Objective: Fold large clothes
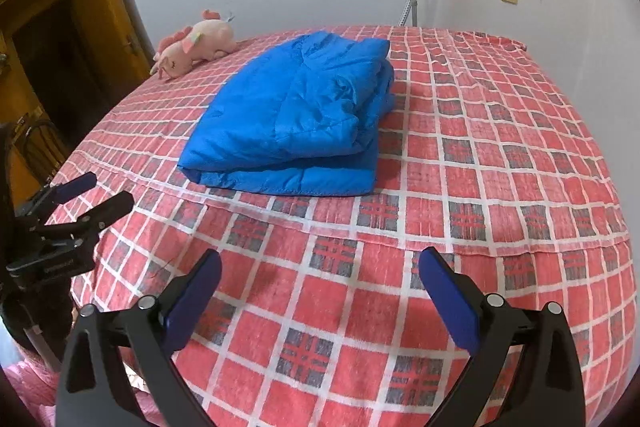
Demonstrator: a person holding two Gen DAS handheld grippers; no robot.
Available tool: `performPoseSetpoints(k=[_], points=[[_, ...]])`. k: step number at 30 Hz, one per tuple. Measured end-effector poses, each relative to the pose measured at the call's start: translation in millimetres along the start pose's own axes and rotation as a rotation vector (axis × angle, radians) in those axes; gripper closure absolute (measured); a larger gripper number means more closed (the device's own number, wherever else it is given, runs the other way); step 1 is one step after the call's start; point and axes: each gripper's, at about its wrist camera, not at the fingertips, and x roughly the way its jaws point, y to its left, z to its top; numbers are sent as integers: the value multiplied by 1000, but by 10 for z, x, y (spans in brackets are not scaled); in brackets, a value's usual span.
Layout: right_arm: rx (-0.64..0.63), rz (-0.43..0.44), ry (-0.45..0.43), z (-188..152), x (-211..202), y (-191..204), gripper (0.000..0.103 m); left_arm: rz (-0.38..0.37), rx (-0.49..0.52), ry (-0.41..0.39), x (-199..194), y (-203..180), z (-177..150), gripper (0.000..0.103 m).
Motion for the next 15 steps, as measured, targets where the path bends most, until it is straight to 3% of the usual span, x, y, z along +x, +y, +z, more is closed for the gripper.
performPoseSetpoints(k=[15], points=[[-7, -29, -26, -67, -119, 33, 4, 21, -3, -44, -236, -51, -84, 6]])
